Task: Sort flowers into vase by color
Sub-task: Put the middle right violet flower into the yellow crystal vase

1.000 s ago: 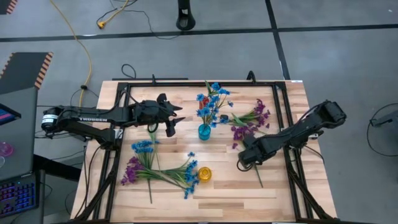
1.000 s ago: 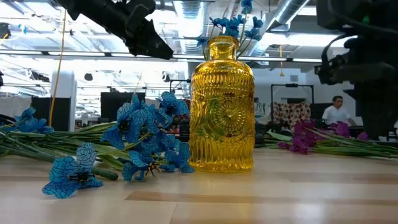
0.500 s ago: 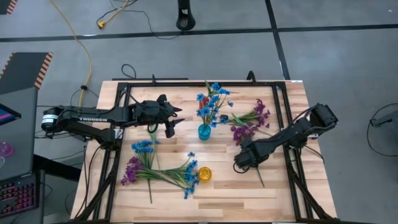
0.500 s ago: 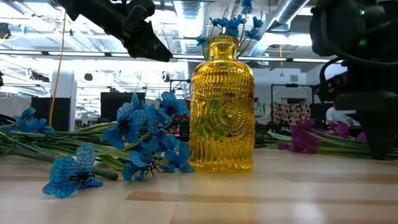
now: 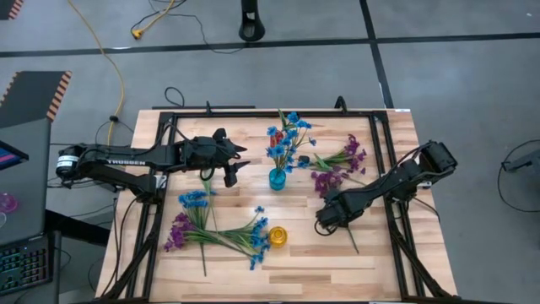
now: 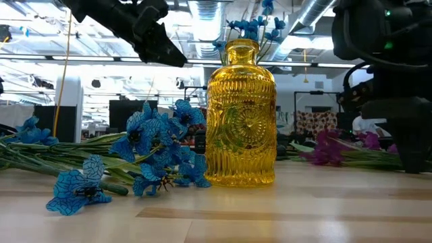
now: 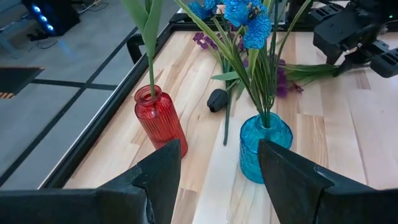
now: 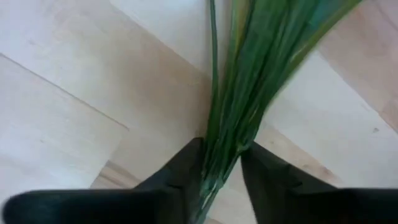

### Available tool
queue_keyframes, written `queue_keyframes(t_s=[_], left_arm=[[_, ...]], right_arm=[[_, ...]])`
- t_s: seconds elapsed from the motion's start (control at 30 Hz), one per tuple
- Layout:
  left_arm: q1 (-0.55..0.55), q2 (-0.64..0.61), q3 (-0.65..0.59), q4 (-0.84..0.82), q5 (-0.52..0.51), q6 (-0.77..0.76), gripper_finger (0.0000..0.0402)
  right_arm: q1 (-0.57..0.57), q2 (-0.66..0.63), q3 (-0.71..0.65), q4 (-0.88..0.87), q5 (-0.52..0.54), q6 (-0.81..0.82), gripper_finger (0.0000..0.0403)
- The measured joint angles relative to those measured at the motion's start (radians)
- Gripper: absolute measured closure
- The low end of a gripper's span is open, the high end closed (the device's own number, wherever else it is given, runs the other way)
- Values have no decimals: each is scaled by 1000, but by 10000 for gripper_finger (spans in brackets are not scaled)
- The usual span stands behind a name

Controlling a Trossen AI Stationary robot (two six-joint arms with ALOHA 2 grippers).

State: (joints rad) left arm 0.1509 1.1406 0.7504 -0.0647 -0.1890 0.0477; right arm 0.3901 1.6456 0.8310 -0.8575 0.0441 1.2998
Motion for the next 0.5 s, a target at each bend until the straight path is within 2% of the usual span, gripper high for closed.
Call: queue_keyframes(t_s=[0.23, 0.5], left_arm=[[0, -89, -1, -19, -2, 19, 200], [0, -156, -1, -117, -2, -12, 200]], right_arm=[[2, -1, 0, -4, -12, -4, 365], [4, -101, -8, -17, -15, -25, 362]])
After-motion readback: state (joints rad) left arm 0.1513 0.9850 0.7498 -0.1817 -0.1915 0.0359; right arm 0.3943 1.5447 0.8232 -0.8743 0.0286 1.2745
